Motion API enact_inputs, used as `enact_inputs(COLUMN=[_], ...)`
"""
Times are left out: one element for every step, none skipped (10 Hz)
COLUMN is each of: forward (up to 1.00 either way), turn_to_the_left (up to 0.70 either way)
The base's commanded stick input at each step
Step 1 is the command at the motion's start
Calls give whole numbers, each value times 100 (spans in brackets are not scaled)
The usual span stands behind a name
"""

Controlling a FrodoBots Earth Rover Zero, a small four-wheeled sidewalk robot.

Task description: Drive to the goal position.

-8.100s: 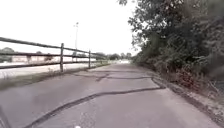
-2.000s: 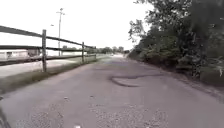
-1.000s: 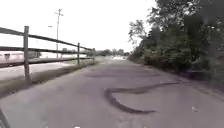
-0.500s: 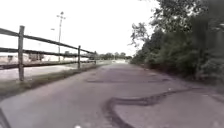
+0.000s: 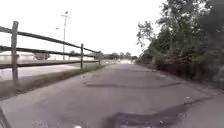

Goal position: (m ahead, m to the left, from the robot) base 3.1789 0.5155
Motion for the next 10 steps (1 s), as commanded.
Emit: enact_inputs(forward=[100,100,100,100,100,100,100,100,100,100], turn_to_the_left=[-6,-6,-6,-6,-6,-6,-6,-6,-7,-7])
